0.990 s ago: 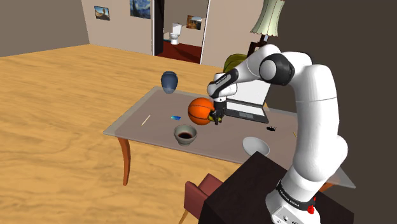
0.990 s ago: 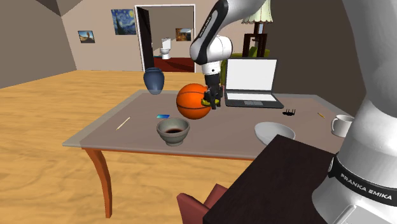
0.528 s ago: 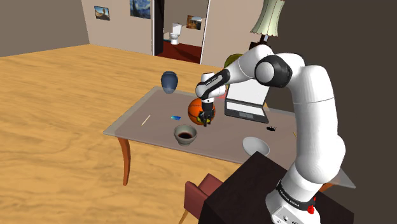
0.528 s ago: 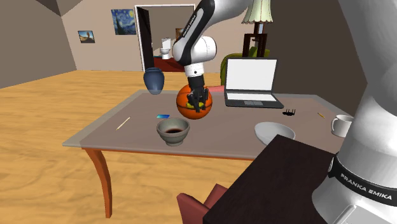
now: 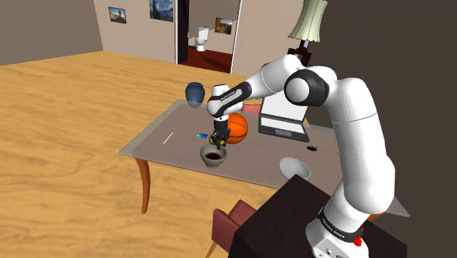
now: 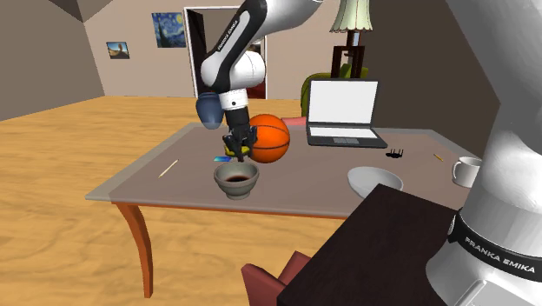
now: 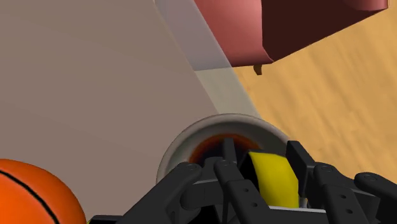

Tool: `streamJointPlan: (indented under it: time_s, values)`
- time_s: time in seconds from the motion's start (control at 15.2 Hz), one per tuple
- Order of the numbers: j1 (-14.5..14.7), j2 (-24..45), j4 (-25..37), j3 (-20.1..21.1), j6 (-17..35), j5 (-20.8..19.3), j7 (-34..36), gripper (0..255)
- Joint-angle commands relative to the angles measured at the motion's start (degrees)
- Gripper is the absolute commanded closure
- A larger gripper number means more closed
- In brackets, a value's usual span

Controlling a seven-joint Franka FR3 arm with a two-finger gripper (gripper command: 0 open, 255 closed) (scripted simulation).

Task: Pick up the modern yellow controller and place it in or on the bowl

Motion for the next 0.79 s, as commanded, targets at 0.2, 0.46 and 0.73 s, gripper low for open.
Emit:
streamJointPlan:
  time_s: [0.2, 0.46, 0.73]
  values:
    - [0.83, 3.47, 2.79, 0.55, 0.71, 0.30, 1.32, 255]
    - [0.73, 5.63, 3.07, 0.69, 2.59, 0.48, 1.24, 255]
    - [0.62, 7.88, 3.52, 0.84, 4.40, 0.65, 1.17, 255]
